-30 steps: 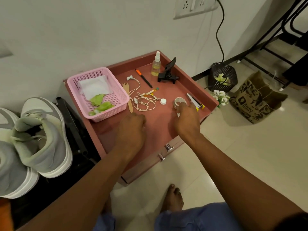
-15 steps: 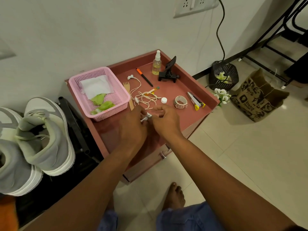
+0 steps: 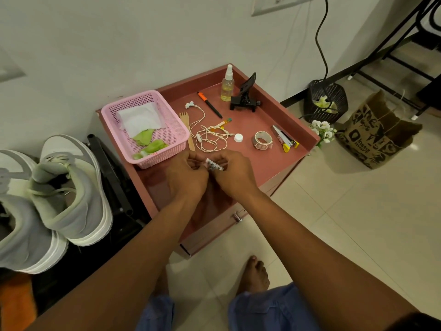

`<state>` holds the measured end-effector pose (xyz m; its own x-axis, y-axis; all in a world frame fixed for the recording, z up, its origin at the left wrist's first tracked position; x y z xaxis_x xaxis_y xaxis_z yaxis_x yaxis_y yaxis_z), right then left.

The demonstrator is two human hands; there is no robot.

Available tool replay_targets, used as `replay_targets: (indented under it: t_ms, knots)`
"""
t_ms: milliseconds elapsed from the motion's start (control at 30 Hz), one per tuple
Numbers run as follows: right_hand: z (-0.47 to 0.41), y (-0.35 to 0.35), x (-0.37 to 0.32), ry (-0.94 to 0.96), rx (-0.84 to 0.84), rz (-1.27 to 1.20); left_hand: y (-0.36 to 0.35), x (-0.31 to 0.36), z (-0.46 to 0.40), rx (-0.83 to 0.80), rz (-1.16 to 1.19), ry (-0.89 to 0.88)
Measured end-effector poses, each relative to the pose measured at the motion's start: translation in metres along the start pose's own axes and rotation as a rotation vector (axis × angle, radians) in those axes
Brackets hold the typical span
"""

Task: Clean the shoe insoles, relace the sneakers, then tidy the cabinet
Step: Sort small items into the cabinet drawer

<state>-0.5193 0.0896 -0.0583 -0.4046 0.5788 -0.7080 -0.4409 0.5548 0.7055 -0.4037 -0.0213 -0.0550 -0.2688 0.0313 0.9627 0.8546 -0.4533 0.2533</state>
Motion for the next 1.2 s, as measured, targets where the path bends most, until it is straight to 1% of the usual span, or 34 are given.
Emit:
replay_targets:
  t_ms: [133,233,300,367,433,633,733,900,967,1100,1200]
  knots:
    - [-0.001,-0.002,-0.006,0.093,0.042,0.212,0.001,0.001,-0.002,-0.009,0.026,-0.025]
    - [-0.003,-0.006,-0.013,0.174,0.06,0.32,-0.005,0.004,-0.002,-0.095,0.013,-0.117]
    - [-0.005,-0.011,-0.018,0.212,0.055,0.398,-0.008,0.01,0.002,-0.172,-0.066,-0.203]
    - [-0.009,-0.014,-0.018,0.228,0.04,0.45,-0.009,0.015,0.005,-0.205,-0.174,-0.287]
    - [-0.013,-0.014,-0.019,0.243,0.03,0.458,-0.009,0.017,0.005,-0.215,-0.249,-0.342]
    - [-0.017,-0.011,-0.021,0.314,0.013,0.401,-0.018,0.013,0.004,-0.274,-0.389,-0.408]
    - [-0.015,-0.008,-0.015,0.312,-0.011,0.388,-0.024,0.014,0.004,-0.309,-0.437,-0.447]
    - [0.005,0.025,-0.018,0.345,0.024,0.386,-0.03,0.016,0.0,-0.306,-0.477,-0.493]
    - [0.016,0.037,-0.014,0.353,-0.019,0.421,-0.033,0.015,-0.002,-0.294,-0.523,-0.511]
    - [0.049,0.043,0.012,0.402,-0.218,0.491,-0.042,0.012,0.0,-0.317,-0.577,-0.559]
    - [0.072,0.033,0.039,0.411,-0.324,0.627,-0.047,0.013,0.008,-0.347,-0.587,-0.592]
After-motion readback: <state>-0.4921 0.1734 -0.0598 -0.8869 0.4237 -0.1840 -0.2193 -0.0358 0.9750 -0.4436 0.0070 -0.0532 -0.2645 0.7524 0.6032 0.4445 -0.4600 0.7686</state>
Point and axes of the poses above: each hand's wrist, its own z-axis away from the middle knuckle, its own y-axis out of the back of the hand, x = y × z, the point moved 9 cm from there along -z, towards the middle knuckle, and after that the axes turned 12 degrees about z, right-handed, at the moved point
